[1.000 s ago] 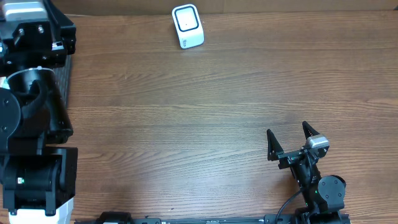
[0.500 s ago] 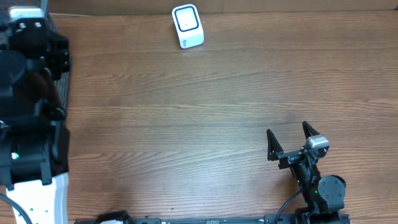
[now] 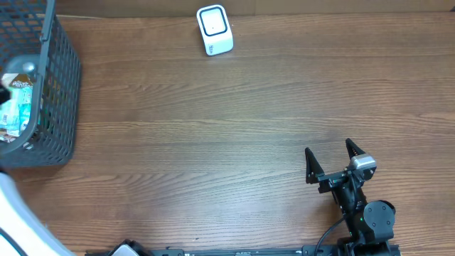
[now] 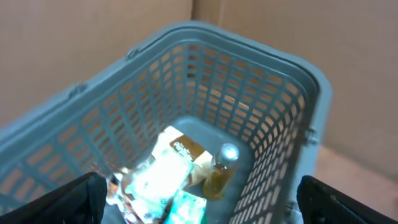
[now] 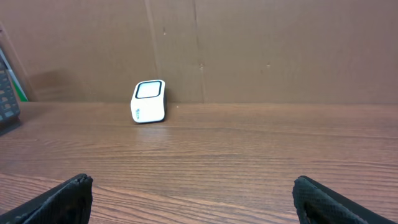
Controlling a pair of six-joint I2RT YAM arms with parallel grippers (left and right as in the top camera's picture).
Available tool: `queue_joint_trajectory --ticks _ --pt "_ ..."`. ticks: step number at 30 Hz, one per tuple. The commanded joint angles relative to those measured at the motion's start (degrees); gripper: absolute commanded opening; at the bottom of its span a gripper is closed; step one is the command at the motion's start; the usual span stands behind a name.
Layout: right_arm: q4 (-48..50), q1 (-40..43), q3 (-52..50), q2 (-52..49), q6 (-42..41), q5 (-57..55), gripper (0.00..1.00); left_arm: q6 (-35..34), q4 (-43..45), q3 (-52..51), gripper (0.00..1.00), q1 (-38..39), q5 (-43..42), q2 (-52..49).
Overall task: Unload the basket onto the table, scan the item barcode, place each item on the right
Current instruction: 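Raise the left gripper and swing it over the grey basket, then lower the left gripper into the basket and grasp the green-capped tissue pack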
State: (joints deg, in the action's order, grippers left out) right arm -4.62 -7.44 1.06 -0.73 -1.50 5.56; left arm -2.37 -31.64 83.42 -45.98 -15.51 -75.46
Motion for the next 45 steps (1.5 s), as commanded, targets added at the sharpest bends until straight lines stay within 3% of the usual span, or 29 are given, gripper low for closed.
queue_joint_trajectory --ticks 1,10,17,45 --pt "0.2 0.1 -0.6 0.6 0.1 -0.3 1.0 -10.0 0.3 1.2 1.0 -4.8 -12.3 -2.7" --pt "0.2 0.1 -0.6 0.6 0.1 -0.3 1.0 -9.2 -2.9 1.2 1.0 -6.5 -12.2 -6.8" --pt "0.2 0.1 -0.6 0.6 0.1 -0.3 1.0 3.4 -6.5 1.2 1.0 -6.5 -6.5 -8.2" --pt "0.2 0.1 -0.6 0.6 0.1 -0.3 1.0 11.8 -4.9 1.2 1.0 -5.4 -6.5 -25.4"
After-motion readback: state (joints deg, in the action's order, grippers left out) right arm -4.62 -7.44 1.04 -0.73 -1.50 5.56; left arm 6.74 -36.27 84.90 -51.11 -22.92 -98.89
